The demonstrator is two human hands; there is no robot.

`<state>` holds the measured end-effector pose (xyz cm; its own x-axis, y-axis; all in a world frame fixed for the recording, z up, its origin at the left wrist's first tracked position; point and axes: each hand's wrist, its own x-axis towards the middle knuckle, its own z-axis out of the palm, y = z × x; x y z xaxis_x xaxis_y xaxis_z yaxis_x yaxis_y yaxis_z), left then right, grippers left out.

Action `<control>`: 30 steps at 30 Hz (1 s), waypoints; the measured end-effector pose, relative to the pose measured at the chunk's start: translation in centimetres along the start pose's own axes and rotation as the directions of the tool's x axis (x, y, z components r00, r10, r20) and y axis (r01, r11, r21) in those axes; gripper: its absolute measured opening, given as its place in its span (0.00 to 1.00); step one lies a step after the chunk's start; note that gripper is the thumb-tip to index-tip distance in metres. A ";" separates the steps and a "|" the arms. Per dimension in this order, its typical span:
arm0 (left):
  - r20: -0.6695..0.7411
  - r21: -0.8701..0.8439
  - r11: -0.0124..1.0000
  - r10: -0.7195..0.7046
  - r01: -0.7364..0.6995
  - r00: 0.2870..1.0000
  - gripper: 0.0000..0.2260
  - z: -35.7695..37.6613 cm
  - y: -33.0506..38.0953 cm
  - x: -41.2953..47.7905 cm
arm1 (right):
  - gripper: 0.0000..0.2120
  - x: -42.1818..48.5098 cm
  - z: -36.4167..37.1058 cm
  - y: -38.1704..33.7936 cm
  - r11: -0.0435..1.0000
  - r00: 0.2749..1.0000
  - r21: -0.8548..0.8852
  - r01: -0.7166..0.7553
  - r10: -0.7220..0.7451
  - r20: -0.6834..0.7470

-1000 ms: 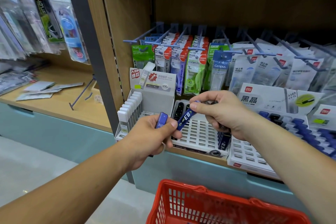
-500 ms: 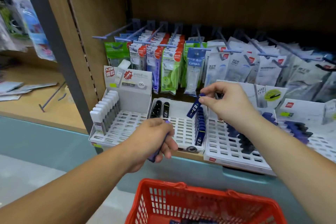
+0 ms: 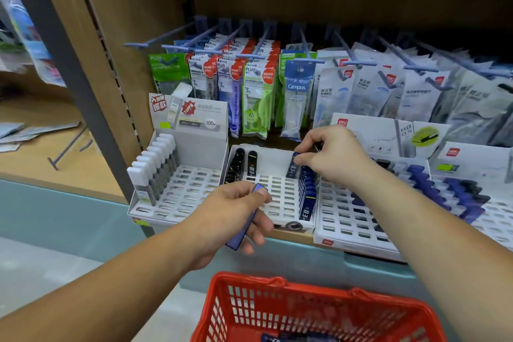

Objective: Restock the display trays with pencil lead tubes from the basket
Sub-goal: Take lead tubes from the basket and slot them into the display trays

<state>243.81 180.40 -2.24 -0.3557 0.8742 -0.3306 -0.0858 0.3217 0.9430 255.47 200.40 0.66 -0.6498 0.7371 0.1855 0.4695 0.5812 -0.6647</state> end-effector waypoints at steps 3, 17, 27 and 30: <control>0.013 0.000 1.000 0.009 -0.009 1.000 0.12 -0.2 0.0 -0.1 | 0.08 0.0 -0.3 -0.1 1.000 1.000 -0.013 -0.007 0.008 0.022; -0.006 0.011 0.999 0.037 -0.037 0.999 0.12 -0.5 0.0 0.0 | 0.06 -0.3 -0.4 0.4 1.000 0.999 0.013 0.017 -0.017 0.027; -0.020 -0.129 0.991 0.017 -0.019 1.000 0.12 0.0 0.4 0.4 | 0.02 0.1 -0.8 -1.7 0.955 0.986 -0.294 0.031 0.020 0.166; -0.006 -0.095 0.995 0.028 -0.028 1.000 0.12 0.5 0.8 -0.5 | 0.12 -1.3 -0.9 -1.5 0.888 0.991 -0.453 0.077 -0.019 0.131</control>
<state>244.35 180.41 -1.35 -0.3635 0.8805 -0.3042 -0.1636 0.2611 0.9513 256.11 198.88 2.07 -0.7314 0.6743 0.1023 0.6377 0.7293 -0.2479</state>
